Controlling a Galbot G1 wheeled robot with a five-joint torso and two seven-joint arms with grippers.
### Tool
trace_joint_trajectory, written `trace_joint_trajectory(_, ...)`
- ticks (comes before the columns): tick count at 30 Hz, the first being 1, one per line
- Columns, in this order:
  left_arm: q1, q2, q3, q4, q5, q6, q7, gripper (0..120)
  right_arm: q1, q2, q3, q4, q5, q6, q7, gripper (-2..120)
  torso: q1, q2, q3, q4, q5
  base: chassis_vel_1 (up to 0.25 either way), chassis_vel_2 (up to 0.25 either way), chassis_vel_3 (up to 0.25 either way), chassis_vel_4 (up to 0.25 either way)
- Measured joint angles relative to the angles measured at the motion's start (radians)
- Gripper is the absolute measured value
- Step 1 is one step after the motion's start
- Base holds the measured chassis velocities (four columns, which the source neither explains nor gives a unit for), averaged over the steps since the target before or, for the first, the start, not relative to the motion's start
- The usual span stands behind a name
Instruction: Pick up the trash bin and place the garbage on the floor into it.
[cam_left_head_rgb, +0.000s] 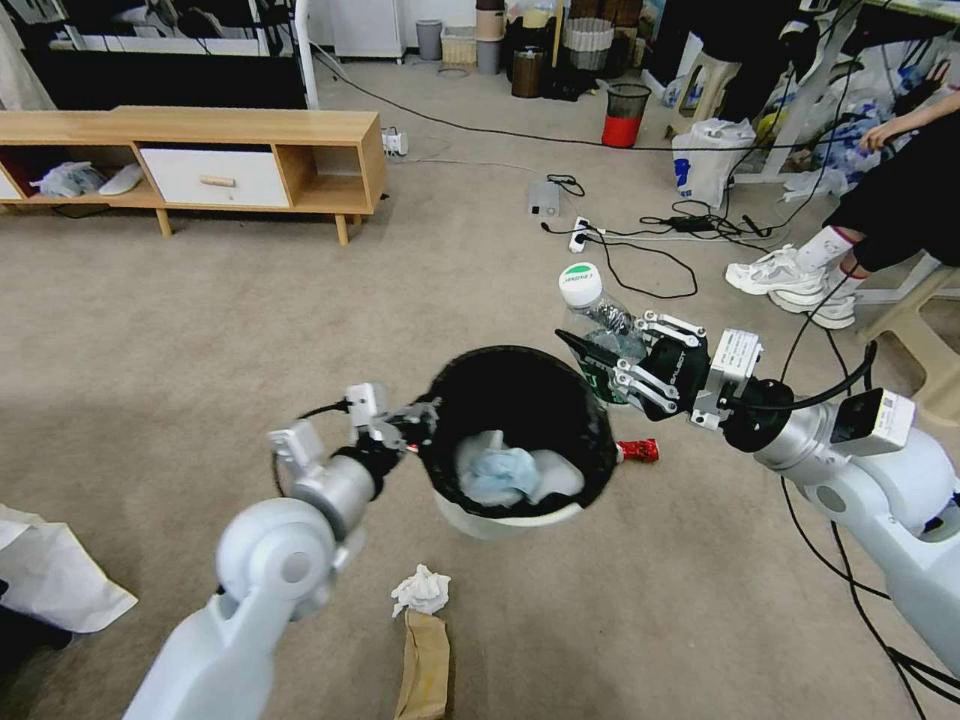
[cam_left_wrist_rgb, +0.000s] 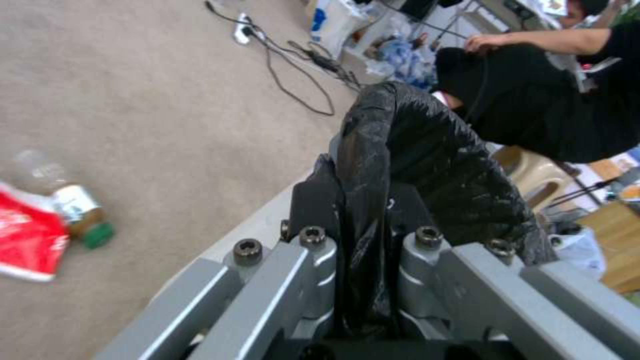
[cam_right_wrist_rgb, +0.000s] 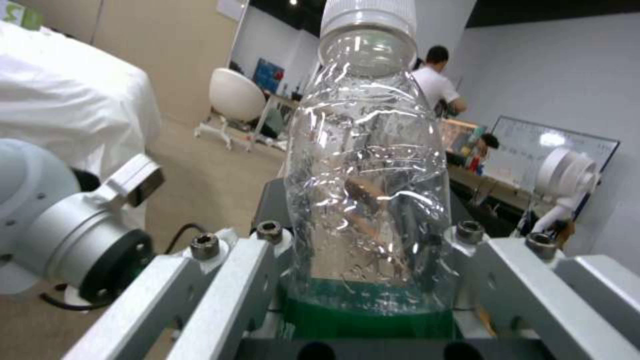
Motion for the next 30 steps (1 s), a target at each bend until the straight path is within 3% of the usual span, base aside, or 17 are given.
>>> trace_joint_trajectory(12, -0.089, -0.039, 0.093, 0.065, -0.050, -0.067, 0.019, 7, -0.045, 0.012, 0.015, -0.020, -0.038, 0.006, -0.009, 25, 0.000, 0.000, 0.000, 0.0001, 0.0000, 0.000, 0.000, 0.000, 0.000)
trace_joint_trajectory(26, -0.089, -0.048, 0.113, 0.053, -0.059, -0.074, 0.017, 7, -0.093, 0.006, 0.041, -0.025, -0.076, 0.009, 0.013, 25, 0.000, 0.000, 0.000, 0.0001, -0.0001, 0.000, 0.000, 0.000, 0.000)
trace_joint_trajectory(30, -0.077, -0.045, 0.112, 0.042, -0.056, -0.074, 0.017, 7, -0.094, 0.014, 0.041, -0.030, -0.097, 0.008, 0.027, 37, 0.000, 0.000, 0.000, 0.0001, -0.0001, 0.000, 0.000, 0.000, 0.000)
